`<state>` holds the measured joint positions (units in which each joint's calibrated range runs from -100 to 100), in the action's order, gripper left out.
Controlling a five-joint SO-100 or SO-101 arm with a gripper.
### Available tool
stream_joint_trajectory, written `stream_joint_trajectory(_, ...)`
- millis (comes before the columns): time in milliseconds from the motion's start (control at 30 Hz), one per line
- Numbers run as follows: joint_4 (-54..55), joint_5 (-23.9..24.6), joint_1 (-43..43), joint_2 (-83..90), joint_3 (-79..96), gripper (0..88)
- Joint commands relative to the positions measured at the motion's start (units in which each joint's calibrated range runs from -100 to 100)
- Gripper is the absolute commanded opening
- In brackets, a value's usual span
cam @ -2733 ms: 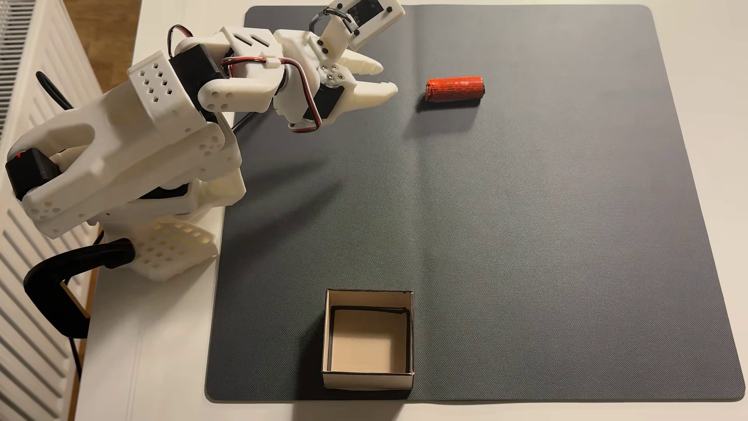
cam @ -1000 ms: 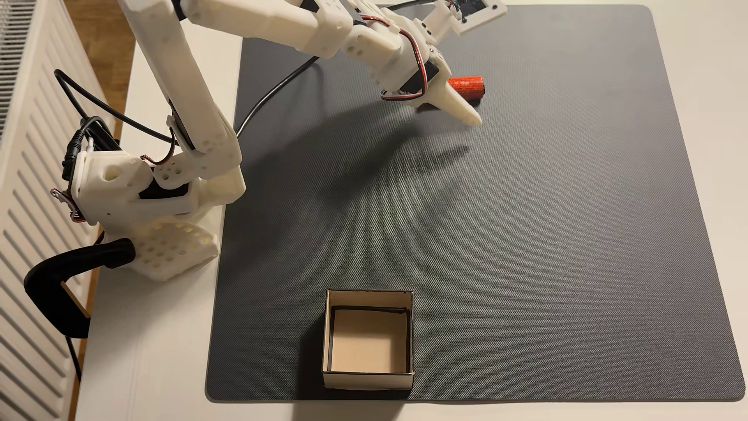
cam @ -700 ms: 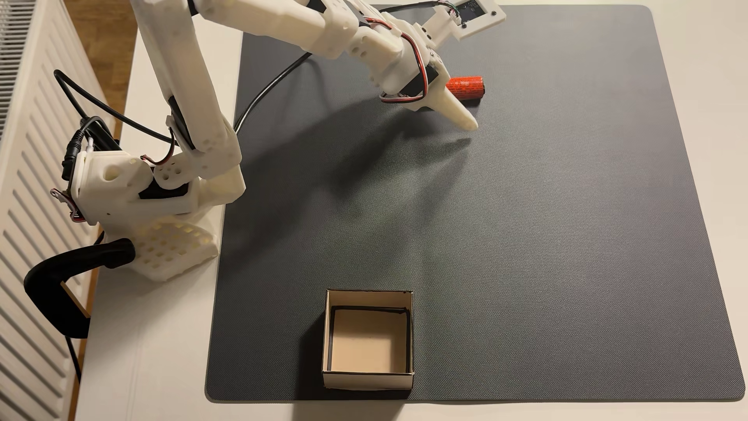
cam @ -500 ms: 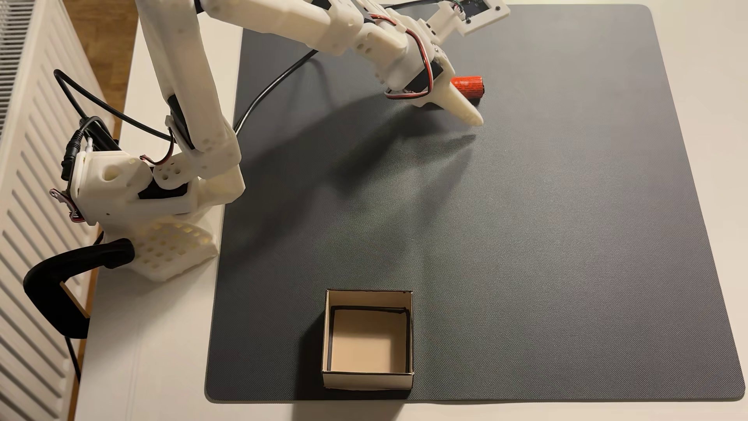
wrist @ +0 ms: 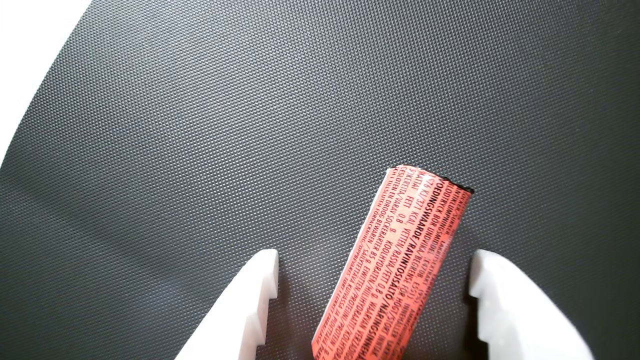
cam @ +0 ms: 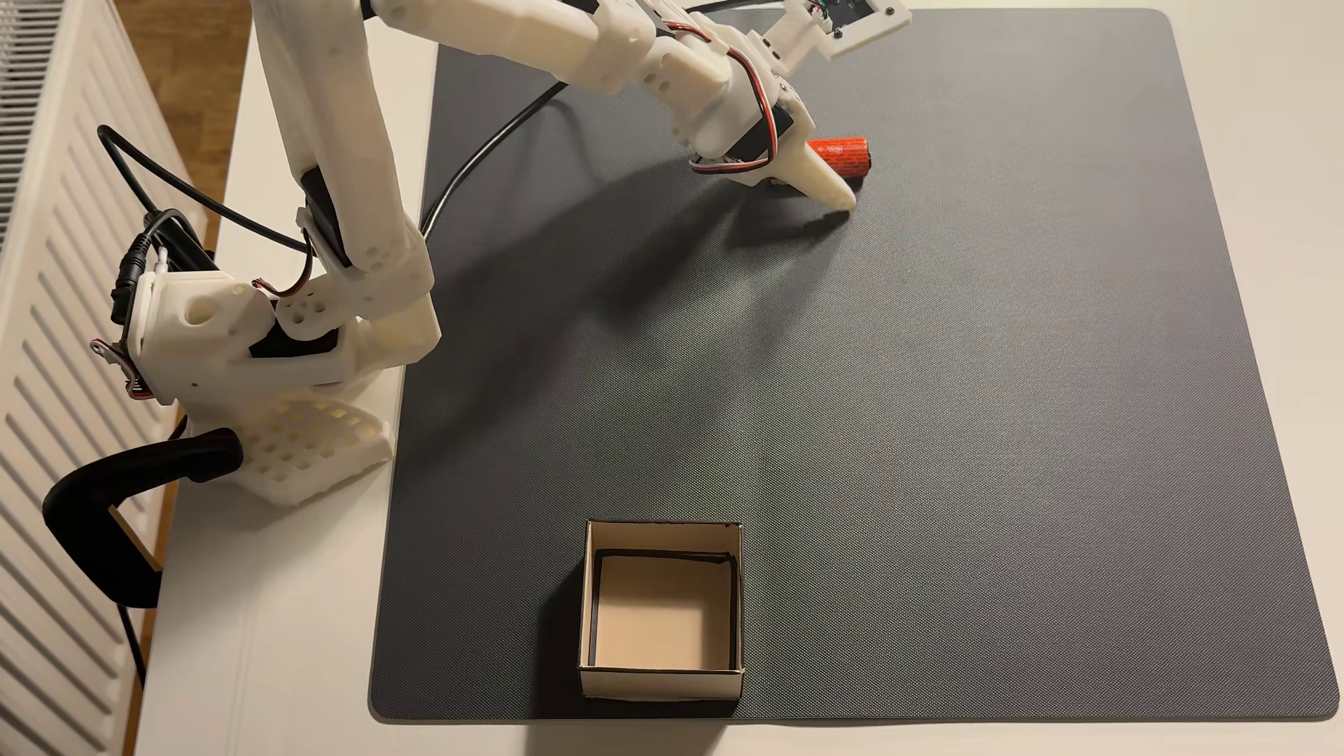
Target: Pick the red object and place it in the box
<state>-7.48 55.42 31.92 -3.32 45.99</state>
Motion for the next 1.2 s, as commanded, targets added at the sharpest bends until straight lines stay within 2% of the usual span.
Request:
stream_joint_trajectory(0,0.05,-0.09,-0.22,0.26,-1.68,27.5)
stream_joint_trajectory(800,0.66,-0.35,-0.74,-4.67,-1.95,27.1)
stream_joint_trajectory(967,-0.04,-0.56,-0.74,-4.25,-1.31,18.5)
stream_joint_trajectory(1167,-0.13,-1.55,-0.82,-4.59,-1.31,15.8)
